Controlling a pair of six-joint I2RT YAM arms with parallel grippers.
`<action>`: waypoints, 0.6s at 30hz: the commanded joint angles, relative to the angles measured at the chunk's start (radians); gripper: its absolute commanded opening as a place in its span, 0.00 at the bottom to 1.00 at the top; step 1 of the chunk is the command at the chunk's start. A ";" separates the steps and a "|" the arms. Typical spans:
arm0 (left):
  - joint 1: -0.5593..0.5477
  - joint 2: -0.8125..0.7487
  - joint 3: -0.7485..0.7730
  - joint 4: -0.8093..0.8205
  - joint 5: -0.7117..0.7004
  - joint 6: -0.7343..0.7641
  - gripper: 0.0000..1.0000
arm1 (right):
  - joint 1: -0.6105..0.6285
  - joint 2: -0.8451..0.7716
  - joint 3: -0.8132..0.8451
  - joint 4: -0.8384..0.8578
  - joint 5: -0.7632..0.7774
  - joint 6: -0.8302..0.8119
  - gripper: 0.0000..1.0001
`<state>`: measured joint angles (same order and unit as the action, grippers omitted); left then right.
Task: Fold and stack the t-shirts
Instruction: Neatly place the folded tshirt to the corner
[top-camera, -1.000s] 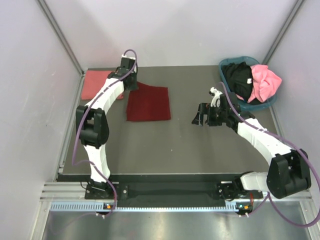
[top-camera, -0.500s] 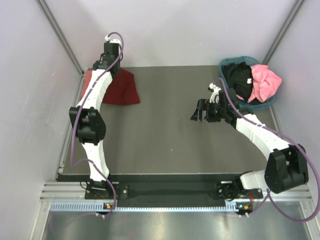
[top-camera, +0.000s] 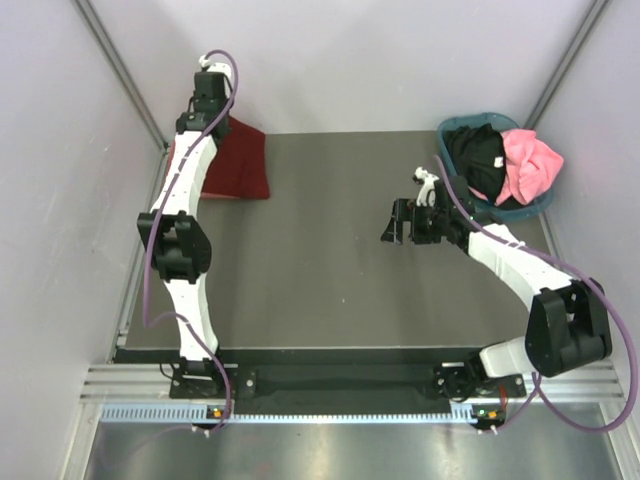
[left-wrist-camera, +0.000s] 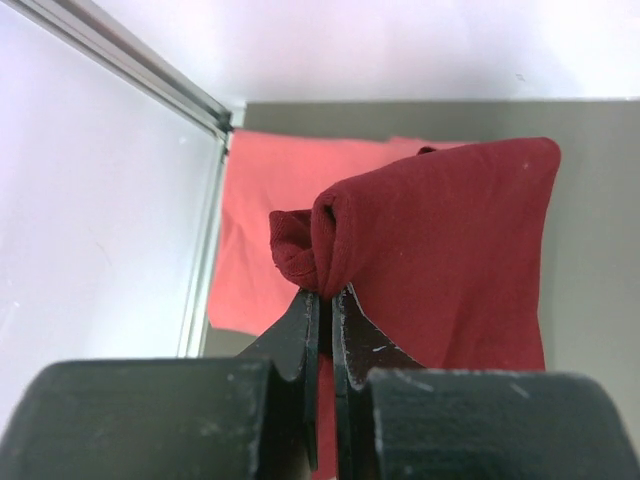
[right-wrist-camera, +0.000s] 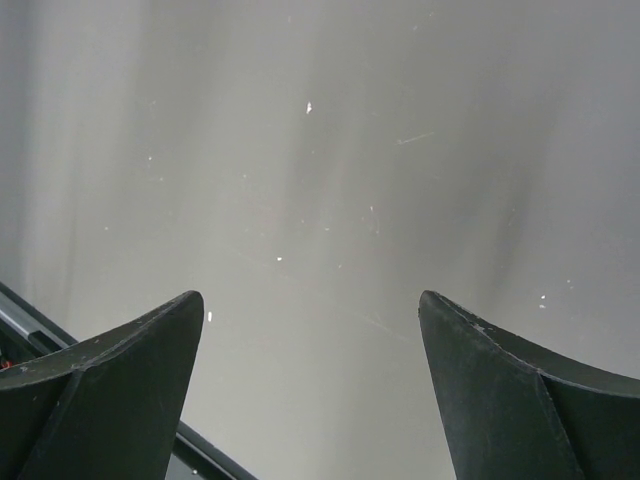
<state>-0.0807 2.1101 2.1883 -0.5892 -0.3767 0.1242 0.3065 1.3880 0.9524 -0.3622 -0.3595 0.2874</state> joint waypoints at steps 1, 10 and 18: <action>0.051 0.016 0.077 0.074 0.016 0.031 0.00 | -0.001 0.000 0.059 0.014 0.011 -0.017 0.89; 0.154 0.132 0.079 0.190 0.082 0.037 0.00 | -0.014 0.040 0.065 0.016 0.024 -0.031 0.90; 0.196 0.270 0.097 0.363 -0.001 0.083 0.00 | -0.017 0.082 0.072 0.023 0.028 -0.033 0.90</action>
<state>0.1085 2.3604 2.2276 -0.3855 -0.3359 0.1749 0.2962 1.4639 0.9768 -0.3599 -0.3416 0.2680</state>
